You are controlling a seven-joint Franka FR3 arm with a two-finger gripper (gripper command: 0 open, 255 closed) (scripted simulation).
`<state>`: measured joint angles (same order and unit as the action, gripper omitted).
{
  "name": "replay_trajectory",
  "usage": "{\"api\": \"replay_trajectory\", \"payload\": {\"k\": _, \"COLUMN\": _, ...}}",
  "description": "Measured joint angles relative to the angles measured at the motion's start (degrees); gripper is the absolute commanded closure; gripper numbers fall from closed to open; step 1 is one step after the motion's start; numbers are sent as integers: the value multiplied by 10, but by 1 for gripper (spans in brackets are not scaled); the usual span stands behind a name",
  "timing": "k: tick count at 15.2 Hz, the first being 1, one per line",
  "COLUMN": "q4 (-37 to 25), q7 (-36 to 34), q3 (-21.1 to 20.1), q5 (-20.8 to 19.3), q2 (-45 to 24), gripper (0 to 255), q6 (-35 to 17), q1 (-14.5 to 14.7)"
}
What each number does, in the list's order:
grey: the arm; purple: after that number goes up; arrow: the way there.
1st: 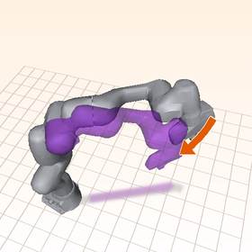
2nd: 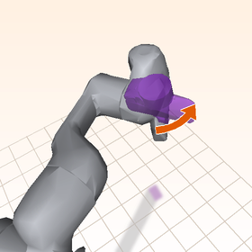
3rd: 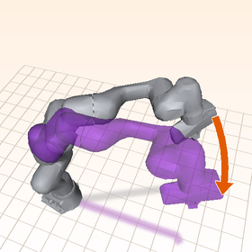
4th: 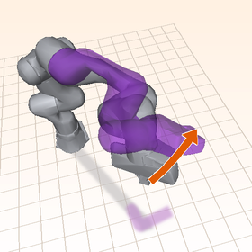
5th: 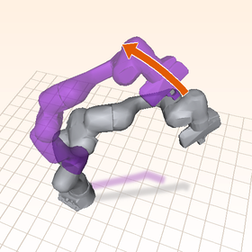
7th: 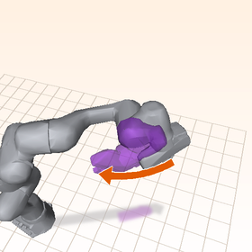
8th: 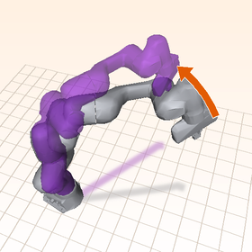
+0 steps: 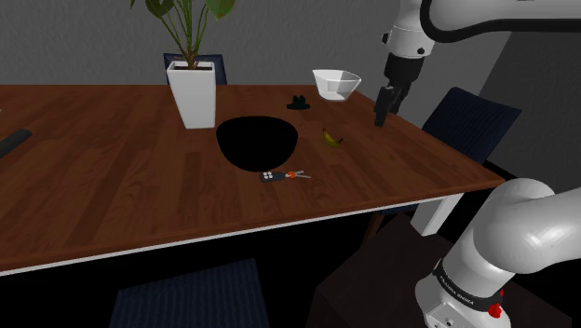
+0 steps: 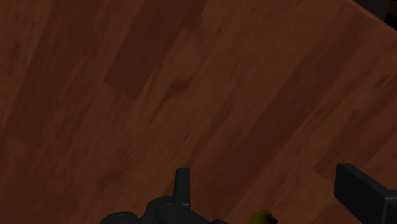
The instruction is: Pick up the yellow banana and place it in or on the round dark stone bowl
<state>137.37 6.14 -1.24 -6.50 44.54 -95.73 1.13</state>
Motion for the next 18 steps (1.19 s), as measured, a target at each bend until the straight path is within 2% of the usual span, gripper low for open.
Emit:
{"api": "replay_trajectory", "payload": {"k": 3, "q4": -8, "q7": -21, "q3": -2, "q5": 11, "q2": -31, "gripper": 0, "q6": -14, "q1": -4}}
{"api": "replay_trajectory", "payload": {"k": 13, "q4": -91, "q7": -168, "q3": -12, "q5": 96, "q2": -253, "gripper": 0, "q6": -100, "q1": -28}}
{"api": "replay_trajectory", "payload": {"k": 18, "q4": -71, "q7": -178, "q3": -13, "q5": 103, "q2": -271, "gripper": 0, "q6": -136, "q1": -28}}
